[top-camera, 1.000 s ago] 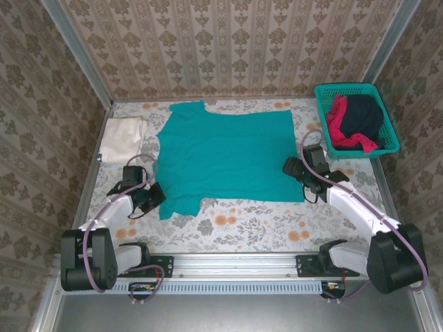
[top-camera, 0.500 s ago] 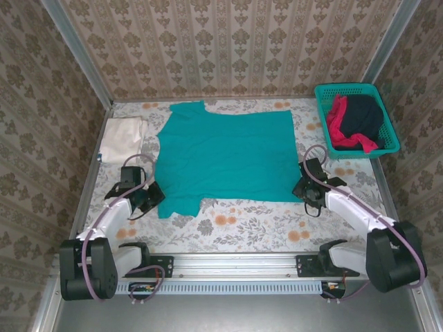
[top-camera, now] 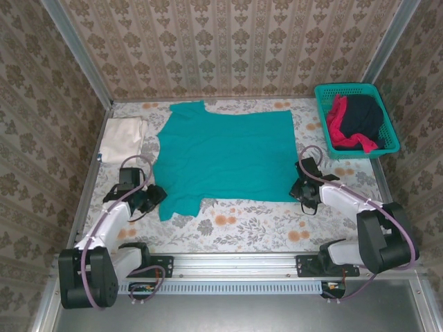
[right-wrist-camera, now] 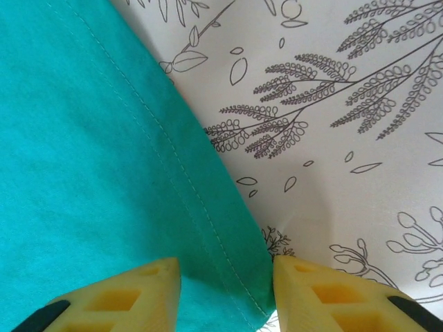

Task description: Fold and stack the t-shirts

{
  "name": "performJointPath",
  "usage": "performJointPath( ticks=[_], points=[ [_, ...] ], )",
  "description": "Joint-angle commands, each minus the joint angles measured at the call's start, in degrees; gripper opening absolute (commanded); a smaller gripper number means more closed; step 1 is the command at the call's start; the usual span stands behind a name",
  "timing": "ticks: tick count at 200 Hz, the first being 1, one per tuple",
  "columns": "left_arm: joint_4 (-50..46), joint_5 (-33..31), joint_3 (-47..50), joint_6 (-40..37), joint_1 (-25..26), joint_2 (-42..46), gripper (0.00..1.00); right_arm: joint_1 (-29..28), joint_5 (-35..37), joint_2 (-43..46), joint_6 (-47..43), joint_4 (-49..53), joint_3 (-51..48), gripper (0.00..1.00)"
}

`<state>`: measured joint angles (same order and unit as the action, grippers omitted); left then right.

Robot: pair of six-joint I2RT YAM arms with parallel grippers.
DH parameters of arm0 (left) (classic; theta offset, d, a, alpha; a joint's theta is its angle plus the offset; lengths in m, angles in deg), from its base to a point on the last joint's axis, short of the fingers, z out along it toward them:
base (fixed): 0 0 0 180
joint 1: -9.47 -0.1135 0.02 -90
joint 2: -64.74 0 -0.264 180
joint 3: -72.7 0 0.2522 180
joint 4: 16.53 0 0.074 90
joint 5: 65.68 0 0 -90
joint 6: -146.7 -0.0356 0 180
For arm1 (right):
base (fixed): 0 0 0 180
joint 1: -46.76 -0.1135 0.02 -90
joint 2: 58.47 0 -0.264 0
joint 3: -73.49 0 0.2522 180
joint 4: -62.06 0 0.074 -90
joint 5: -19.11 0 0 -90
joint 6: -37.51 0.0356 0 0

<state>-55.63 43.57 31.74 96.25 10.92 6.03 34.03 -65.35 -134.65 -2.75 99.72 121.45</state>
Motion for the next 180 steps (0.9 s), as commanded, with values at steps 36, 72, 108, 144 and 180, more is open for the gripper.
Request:
performJointPath(
  ticks=[36,72,108,144,180],
  points=[
    [-4.10,1.68,3.49,2.30,0.15,4.52,0.41,0.30,-1.48,-2.20,0.71,-1.47,1.66,0.41],
    [-2.48,1.23,4.15,2.29,0.12,3.45,0.34,0.27,-1.88,-2.79,0.51,-1.94,1.92,0.40],
    [-1.16,0.07,3.74,1.90,0.01,0.68,0.37,0.26,-1.89,-3.23,0.60,-1.83,1.93,0.40],
    [-4.55,-2.83,1.24,-0.13,-0.06,1.78,0.42,0.26,-1.94,-3.18,1.02,-1.92,1.59,0.38],
    [-6.22,-4.88,-0.57,-1.33,-0.40,2.56,0.45,0.32,-1.44,-2.93,1.27,-0.91,2.00,0.23]
  ],
)
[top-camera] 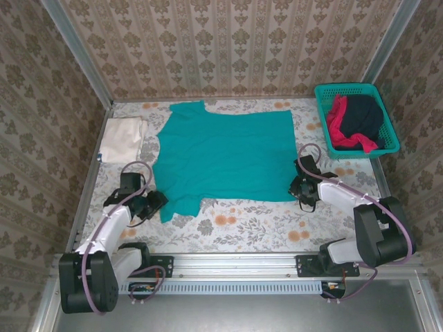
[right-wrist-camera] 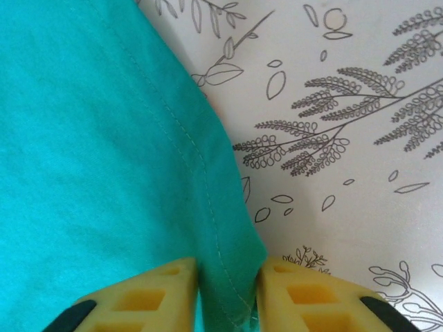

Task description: Fold and stack the t-shirts

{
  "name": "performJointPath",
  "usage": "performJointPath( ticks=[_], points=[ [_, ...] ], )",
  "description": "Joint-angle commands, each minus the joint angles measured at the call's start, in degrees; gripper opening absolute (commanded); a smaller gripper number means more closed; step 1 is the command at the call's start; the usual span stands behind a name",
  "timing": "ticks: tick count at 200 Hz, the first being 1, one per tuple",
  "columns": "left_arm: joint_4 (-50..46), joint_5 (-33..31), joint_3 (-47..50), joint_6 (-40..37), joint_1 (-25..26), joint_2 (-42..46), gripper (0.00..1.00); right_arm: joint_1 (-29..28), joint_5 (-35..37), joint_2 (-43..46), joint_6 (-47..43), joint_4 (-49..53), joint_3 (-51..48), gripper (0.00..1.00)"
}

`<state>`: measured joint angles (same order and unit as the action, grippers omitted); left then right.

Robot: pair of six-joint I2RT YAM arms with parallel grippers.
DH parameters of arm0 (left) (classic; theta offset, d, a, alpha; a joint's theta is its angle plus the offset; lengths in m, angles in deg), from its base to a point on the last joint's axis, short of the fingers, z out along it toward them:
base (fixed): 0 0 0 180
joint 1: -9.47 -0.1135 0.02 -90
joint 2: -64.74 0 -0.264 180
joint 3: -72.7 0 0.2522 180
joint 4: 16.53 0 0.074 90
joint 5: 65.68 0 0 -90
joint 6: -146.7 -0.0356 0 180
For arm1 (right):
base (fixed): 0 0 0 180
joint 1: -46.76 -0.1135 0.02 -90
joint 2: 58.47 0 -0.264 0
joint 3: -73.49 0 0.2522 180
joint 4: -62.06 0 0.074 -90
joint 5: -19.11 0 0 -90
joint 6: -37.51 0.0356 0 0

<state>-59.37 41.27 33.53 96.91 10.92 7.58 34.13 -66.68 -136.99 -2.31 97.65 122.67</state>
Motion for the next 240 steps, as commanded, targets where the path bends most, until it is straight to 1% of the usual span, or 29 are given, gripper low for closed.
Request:
performJointPath(
  ticks=[1,7,12,30,51,79,104,124,147,188,211,240],
  points=[
    [-2.48,-2.60,-2.36,-1.98,-0.44,1.01,0.45,0.22,-0.09,-0.50,0.86,1.23,0.83,0.23],
    [-2.41,-3.02,-2.36,-2.10,-0.55,0.88,0.45,0.14,0.15,-0.26,0.96,1.66,0.95,0.23],
    [-2.31,-3.22,-2.30,-2.24,-0.69,0.75,0.45,0.14,0.39,0.05,0.94,1.97,1.00,0.25],
    [-1.45,-3.11,-2.13,-2.51,-1.11,-0.30,0.45,0.17,1.13,1.43,1.23,3.11,0.80,0.41],
    [-0.17,-2.58,-1.93,-2.40,-1.19,-1.23,0.45,-0.03,1.33,3.83,2.10,4.83,-0.27,0.44],
    [1.16,-2.41,-1.57,-2.18,-1.27,-2.01,0.45,-0.12,1.40,6.68,3.14,5.25,-2.02,0.43],
    [1.61,-1.53,-1.92,-2.40,-1.23,-3.12,0.45,-0.12,1.34,6.72,3.09,5.70,-2.18,0.39],
    [1.66,-1.44,-2.10,-2.61,-1.29,-3.30,0.45,-0.10,1.31,5.68,3.00,5.87,-2.03,0.38],
    [1.50,-1.39,-2.11,-2.59,-1.31,-2.96,0.45,-0.11,0.64,4.93,2.92,6.75,-1.83,0.38],
    [2.18,-0.87,-1.33,-2.29,-1.27,-2.86,0.45,-0.12,1.94,5.76,2.80,7.68,-2.48,0.41],
    [2.19,-0.87,-1.43,-2.30,-1.26,-2.86,0.45,-0.12,2.11,5.68,2.76,7.97,-2.37,0.40],
    [2.47,-0.73,-1.62,-2.40,-1.32,-3.04,0.46,-0.12,2.03,5.06,2.21,8.06,-1.88,0.34]
  ],
)
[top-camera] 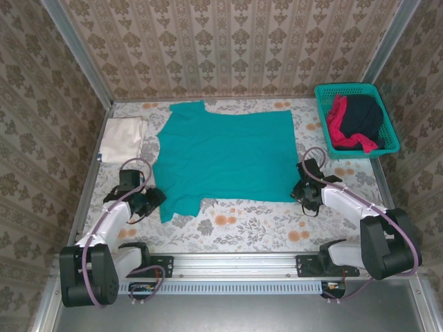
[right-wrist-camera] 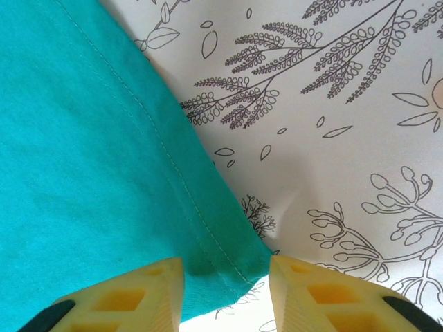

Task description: Fold and stack the t-shirts

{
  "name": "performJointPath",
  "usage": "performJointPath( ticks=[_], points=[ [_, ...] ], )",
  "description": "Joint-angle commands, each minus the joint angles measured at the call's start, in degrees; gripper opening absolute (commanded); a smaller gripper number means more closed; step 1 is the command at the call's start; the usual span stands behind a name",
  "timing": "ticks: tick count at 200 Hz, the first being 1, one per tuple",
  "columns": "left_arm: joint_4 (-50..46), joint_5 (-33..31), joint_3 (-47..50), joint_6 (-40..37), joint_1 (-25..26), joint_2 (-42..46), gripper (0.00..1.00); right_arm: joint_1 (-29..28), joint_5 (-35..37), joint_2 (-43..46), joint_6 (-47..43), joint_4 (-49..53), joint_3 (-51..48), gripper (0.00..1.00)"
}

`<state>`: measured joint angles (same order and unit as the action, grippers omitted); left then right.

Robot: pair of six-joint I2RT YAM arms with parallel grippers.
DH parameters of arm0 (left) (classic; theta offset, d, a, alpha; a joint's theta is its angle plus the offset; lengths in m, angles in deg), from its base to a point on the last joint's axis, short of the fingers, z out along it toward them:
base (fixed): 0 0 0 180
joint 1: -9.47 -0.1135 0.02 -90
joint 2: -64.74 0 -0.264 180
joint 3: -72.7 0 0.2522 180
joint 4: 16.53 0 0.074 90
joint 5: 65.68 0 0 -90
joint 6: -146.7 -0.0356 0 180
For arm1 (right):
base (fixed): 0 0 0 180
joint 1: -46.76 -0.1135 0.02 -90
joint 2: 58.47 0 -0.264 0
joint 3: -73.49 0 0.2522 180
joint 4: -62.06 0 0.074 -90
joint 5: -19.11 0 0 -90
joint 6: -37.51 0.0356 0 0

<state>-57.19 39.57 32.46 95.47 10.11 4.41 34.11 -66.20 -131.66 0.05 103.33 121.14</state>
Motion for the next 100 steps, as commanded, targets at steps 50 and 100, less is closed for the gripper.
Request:
performJointPath(
  ticks=[50,100],
  points=[
    [0.79,1.19,0.13,-0.62,-0.43,0.47,0.46,-0.10,1.56,-1.61,-1.19,2.82,0.68,0.16],
    [0.62,0.93,0.11,-0.89,-0.48,0.92,0.46,-0.38,1.30,-1.68,-1.54,4.55,0.87,0.33]
  ],
)
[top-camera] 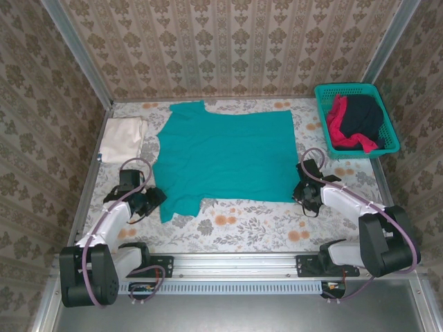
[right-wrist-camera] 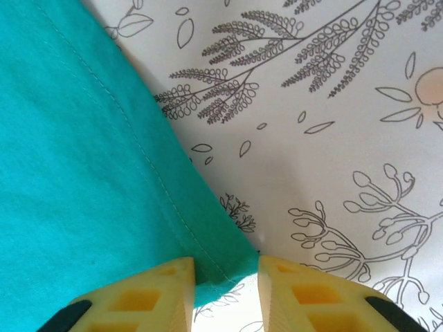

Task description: Fold and stack the t-shirts

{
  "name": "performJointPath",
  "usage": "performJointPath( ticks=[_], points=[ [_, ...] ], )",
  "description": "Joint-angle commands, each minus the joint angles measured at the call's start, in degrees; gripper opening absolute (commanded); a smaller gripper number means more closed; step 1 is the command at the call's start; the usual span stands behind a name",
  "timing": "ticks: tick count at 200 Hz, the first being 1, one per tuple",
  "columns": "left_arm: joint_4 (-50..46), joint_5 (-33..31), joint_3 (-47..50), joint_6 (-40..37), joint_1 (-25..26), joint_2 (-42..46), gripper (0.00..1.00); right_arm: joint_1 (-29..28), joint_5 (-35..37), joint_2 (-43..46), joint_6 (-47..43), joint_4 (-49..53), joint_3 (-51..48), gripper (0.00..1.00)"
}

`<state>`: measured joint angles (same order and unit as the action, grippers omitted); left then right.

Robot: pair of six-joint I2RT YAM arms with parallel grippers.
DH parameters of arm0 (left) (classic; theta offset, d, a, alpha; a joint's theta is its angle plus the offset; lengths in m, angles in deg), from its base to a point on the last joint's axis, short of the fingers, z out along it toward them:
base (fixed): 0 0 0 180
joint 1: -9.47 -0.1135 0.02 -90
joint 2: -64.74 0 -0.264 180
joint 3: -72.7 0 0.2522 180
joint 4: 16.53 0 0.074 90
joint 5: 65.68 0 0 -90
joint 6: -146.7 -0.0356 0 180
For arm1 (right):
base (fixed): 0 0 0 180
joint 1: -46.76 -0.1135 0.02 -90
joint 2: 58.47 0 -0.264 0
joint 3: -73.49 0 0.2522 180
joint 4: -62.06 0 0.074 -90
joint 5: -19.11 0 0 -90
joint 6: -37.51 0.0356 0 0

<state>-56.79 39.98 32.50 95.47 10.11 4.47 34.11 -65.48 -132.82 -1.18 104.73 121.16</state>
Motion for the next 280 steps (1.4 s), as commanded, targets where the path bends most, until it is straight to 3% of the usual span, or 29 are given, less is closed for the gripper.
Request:
performJointPath(
  ticks=[1,47,90,220,256,280],
  points=[
    [0.27,0.51,0.07,-0.84,-0.47,0.86,0.46,-0.37,0.53,-0.53,-0.37,3.25,0.83,0.33],
    [0.73,1.21,0.00,-0.62,-0.48,1.02,0.46,-0.31,-0.35,-3.39,-2.58,4.68,3.16,0.33],
    [0.92,0.86,0.52,-0.62,-0.47,1.28,0.46,-0.25,0.55,-5.02,-4.22,5.81,4.63,0.00],
    [6.69,4.34,3.44,0.63,-0.43,-0.36,0.43,-0.26,-1.63,-3.88,-3.12,3.09,4.66,0.00],
    [6.28,4.38,3.59,0.61,-0.45,-0.12,0.27,-0.32,-1.55,-4.23,-3.39,3.35,5.29,0.00],
    [4.84,4.12,3.19,0.51,-0.47,1.08,0.03,-0.35,-1.14,-3.66,-3.08,3.85,5.55,0.00]
  ],
)
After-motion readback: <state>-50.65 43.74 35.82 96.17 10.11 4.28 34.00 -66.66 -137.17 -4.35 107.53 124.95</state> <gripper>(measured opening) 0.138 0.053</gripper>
